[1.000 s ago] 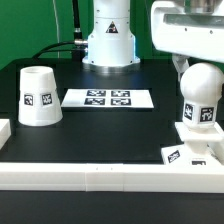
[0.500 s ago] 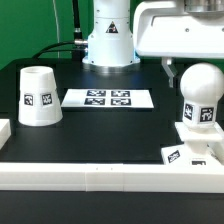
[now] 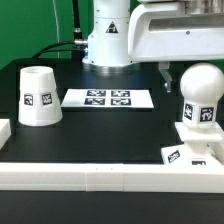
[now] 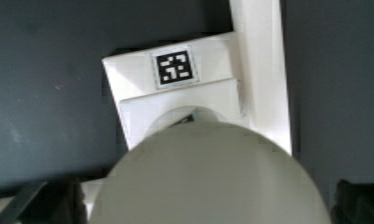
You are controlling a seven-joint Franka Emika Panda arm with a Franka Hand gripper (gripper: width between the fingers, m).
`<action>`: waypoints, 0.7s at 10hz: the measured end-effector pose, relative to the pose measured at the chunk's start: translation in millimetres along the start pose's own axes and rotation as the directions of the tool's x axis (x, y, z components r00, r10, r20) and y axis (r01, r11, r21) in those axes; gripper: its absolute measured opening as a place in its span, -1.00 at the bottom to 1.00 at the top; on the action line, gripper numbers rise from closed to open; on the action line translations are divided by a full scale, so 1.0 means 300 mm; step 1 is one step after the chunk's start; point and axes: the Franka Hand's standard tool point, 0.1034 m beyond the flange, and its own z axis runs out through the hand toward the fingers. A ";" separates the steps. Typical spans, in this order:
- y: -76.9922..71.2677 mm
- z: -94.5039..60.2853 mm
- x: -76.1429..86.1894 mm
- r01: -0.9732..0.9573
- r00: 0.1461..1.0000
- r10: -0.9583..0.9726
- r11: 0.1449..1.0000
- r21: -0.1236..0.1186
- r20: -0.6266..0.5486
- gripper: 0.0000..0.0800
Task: Assemble lamp
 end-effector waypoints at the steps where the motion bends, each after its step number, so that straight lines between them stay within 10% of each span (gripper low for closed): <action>1: 0.001 -0.001 0.000 0.087 0.996 -0.087 0.996 -0.006 -0.001 0.75; 7: 0.014 -0.009 0.006 0.694 0.720 -0.694 0.719 -0.035 0.017 0.75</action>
Offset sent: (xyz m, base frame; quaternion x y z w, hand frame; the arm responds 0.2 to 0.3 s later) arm -0.0022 0.0054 0.0084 -0.0090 0.0095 -0.2715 0.9624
